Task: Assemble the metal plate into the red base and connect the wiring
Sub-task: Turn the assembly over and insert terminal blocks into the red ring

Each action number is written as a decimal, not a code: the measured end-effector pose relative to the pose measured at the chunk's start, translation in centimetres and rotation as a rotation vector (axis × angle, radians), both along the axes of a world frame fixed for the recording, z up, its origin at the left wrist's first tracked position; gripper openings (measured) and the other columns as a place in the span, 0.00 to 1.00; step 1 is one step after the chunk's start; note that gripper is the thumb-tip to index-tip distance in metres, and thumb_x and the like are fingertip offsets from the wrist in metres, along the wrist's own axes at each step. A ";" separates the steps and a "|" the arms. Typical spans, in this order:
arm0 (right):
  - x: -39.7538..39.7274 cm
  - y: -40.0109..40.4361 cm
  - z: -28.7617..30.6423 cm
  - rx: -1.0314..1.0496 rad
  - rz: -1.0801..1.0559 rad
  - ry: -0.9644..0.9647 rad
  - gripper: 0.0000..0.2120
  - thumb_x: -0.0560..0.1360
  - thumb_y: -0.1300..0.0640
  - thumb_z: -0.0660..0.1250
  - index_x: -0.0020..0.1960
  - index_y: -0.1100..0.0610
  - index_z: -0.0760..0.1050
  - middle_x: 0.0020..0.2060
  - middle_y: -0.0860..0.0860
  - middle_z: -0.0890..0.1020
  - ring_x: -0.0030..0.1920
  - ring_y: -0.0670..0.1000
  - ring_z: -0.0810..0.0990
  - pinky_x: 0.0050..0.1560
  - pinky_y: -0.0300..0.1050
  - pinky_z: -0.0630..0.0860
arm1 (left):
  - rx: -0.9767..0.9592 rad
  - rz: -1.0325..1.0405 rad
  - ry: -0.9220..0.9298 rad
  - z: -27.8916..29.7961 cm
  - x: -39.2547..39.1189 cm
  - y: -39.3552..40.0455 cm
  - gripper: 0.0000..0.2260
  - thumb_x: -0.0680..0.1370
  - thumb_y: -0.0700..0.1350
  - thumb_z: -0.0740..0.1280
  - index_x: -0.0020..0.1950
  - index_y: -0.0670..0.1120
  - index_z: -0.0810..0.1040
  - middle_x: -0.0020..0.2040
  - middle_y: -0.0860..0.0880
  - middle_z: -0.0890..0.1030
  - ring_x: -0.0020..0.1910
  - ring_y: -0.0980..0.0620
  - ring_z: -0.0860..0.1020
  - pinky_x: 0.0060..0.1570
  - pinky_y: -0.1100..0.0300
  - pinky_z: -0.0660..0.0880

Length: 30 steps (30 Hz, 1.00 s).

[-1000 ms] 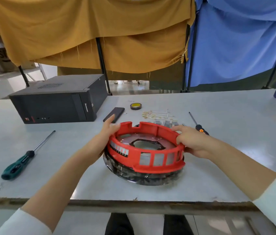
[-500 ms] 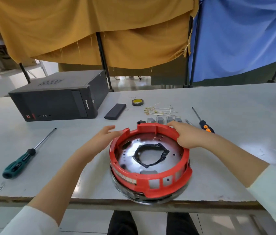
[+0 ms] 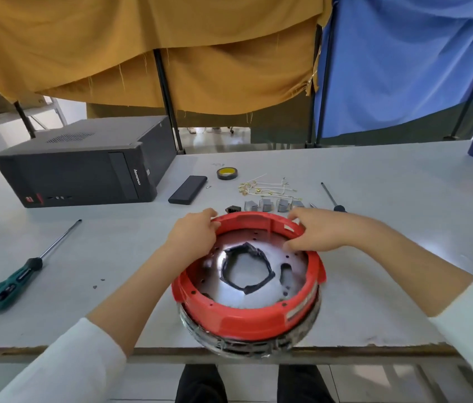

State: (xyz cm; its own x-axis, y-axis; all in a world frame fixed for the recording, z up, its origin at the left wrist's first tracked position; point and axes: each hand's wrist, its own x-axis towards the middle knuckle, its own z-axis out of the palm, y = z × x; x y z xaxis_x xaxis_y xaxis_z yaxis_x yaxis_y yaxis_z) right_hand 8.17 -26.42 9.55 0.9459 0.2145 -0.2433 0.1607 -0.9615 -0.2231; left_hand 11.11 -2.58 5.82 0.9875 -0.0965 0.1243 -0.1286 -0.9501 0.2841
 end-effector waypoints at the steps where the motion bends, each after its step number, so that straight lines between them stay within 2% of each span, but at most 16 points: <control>1: -0.3 -0.2 0.1 -0.035 -0.011 0.006 0.23 0.72 0.46 0.66 0.63 0.57 0.70 0.54 0.53 0.80 0.52 0.54 0.80 0.53 0.47 0.77 | 0.049 0.029 0.028 0.1 -0.2 0.3 0.17 0.83 0.49 0.56 0.72 0.49 0.69 0.64 0.40 0.77 0.62 0.39 0.75 0.57 0.52 0.70; 3: -0.3 0.0 0.2 -0.095 0.011 -0.020 0.14 0.74 0.52 0.63 0.55 0.61 0.73 0.51 0.57 0.81 0.48 0.56 0.80 0.48 0.47 0.76 | 0.108 0.047 0.141 0.8 -0.6 0.7 0.20 0.83 0.48 0.54 0.76 0.50 0.62 0.67 0.40 0.75 0.61 0.39 0.75 0.57 0.52 0.70; 4: -0.1 0.2 0.1 -0.108 0.028 -0.043 0.10 0.75 0.56 0.61 0.53 0.61 0.72 0.51 0.58 0.80 0.47 0.56 0.78 0.46 0.46 0.74 | 0.110 0.050 0.215 1.2 -0.7 0.9 0.22 0.82 0.48 0.54 0.77 0.51 0.59 0.66 0.41 0.75 0.56 0.41 0.77 0.55 0.53 0.71; 6: 0.6 0.8 -0.4 -0.090 0.058 -0.096 0.11 0.76 0.61 0.58 0.58 0.58 0.72 0.56 0.56 0.78 0.51 0.56 0.77 0.51 0.47 0.74 | 0.094 0.039 0.340 2.3 -1.1 1.0 0.25 0.80 0.49 0.55 0.78 0.53 0.55 0.59 0.45 0.77 0.45 0.45 0.81 0.50 0.56 0.75; 7: 1.1 1.2 -0.6 -0.070 0.066 -0.115 0.14 0.77 0.63 0.58 0.61 0.56 0.71 0.58 0.55 0.78 0.54 0.56 0.76 0.54 0.49 0.74 | 0.094 0.006 0.345 2.6 -1.2 0.9 0.26 0.80 0.50 0.56 0.78 0.54 0.55 0.61 0.46 0.77 0.49 0.45 0.81 0.52 0.55 0.75; 9: 2.0 1.7 -1.0 -0.050 0.070 -0.150 0.18 0.76 0.64 0.59 0.64 0.52 0.70 0.60 0.53 0.76 0.57 0.56 0.75 0.57 0.52 0.73 | 0.082 -0.110 0.240 2.6 -0.8 0.4 0.26 0.81 0.53 0.59 0.78 0.53 0.56 0.72 0.46 0.70 0.67 0.45 0.73 0.65 0.53 0.69; 11: 2.9 2.1 -1.3 -0.049 0.068 -0.172 0.20 0.76 0.65 0.59 0.65 0.51 0.69 0.60 0.53 0.76 0.58 0.56 0.75 0.58 0.52 0.73 | -0.027 -0.201 0.174 2.1 -0.3 -0.8 0.24 0.82 0.52 0.59 0.77 0.51 0.61 0.74 0.47 0.68 0.71 0.46 0.69 0.69 0.54 0.65; 14: 4.5 2.1 -1.3 -0.055 0.072 -0.158 0.18 0.77 0.64 0.59 0.64 0.51 0.70 0.60 0.52 0.76 0.57 0.55 0.75 0.55 0.48 0.72 | -0.159 -0.237 0.203 1.1 1.2 -2.7 0.16 0.84 0.49 0.56 0.70 0.47 0.71 0.69 0.46 0.75 0.66 0.46 0.72 0.61 0.60 0.65; 16: 5.9 2.0 -1.2 -0.038 0.075 -0.112 0.13 0.78 0.59 0.61 0.61 0.52 0.72 0.56 0.51 0.78 0.52 0.53 0.75 0.50 0.45 0.71 | -0.187 -0.221 0.182 0.6 2.2 -3.5 0.15 0.85 0.48 0.54 0.66 0.46 0.74 0.65 0.44 0.77 0.63 0.45 0.73 0.57 0.59 0.66; 18: 7.6 2.3 -0.7 0.096 0.049 -0.099 0.10 0.78 0.48 0.62 0.54 0.52 0.75 0.47 0.48 0.78 0.47 0.50 0.75 0.45 0.44 0.69 | -0.179 -0.199 0.177 0.4 3.4 -3.8 0.14 0.85 0.48 0.53 0.63 0.44 0.74 0.62 0.42 0.78 0.59 0.43 0.74 0.53 0.56 0.67; 20: 9.5 3.0 -0.5 0.336 -0.022 -0.169 0.13 0.79 0.45 0.59 0.47 0.53 0.75 0.43 0.48 0.79 0.44 0.53 0.76 0.42 0.45 0.71 | -0.141 -0.190 0.234 0.5 4.6 -4.0 0.12 0.85 0.49 0.53 0.57 0.44 0.72 0.61 0.41 0.78 0.54 0.44 0.73 0.49 0.55 0.65; 22: 11.7 3.9 -0.8 0.418 -0.077 -0.211 0.12 0.80 0.51 0.59 0.51 0.59 0.76 0.49 0.56 0.81 0.48 0.56 0.78 0.49 0.49 0.74 | -0.124 -0.179 0.303 0.6 5.6 -4.4 0.09 0.84 0.49 0.52 0.51 0.46 0.68 0.60 0.41 0.77 0.50 0.45 0.71 0.46 0.55 0.63; 25: 14.3 5.1 -2.3 0.304 -0.081 -0.100 0.15 0.76 0.59 0.65 0.60 0.66 0.75 0.59 0.63 0.78 0.58 0.59 0.76 0.57 0.50 0.73 | -0.112 -0.174 0.278 0.3 6.2 -5.0 0.13 0.84 0.53 0.50 0.47 0.48 0.68 0.56 0.42 0.77 0.50 0.44 0.71 0.48 0.52 0.66; 28: 15.6 5.2 -3.4 0.346 -0.090 -0.062 0.20 0.73 0.58 0.71 0.64 0.57 0.74 0.63 0.55 0.76 0.61 0.54 0.74 0.55 0.40 0.68 | -0.118 -0.169 0.186 -0.7 6.3 -5.0 0.17 0.83 0.59 0.49 0.42 0.50 0.66 0.42 0.49 0.74 0.45 0.45 0.72 0.44 0.53 0.65; 30: 16.2 5.1 -3.9 0.373 -0.086 -0.064 0.22 0.73 0.59 0.71 0.66 0.53 0.73 0.65 0.53 0.74 0.63 0.52 0.74 0.54 0.39 0.67 | -0.154 -0.169 0.178 -1.1 6.4 -4.8 0.17 0.83 0.60 0.50 0.40 0.51 0.64 0.37 0.53 0.71 0.42 0.47 0.71 0.41 0.53 0.63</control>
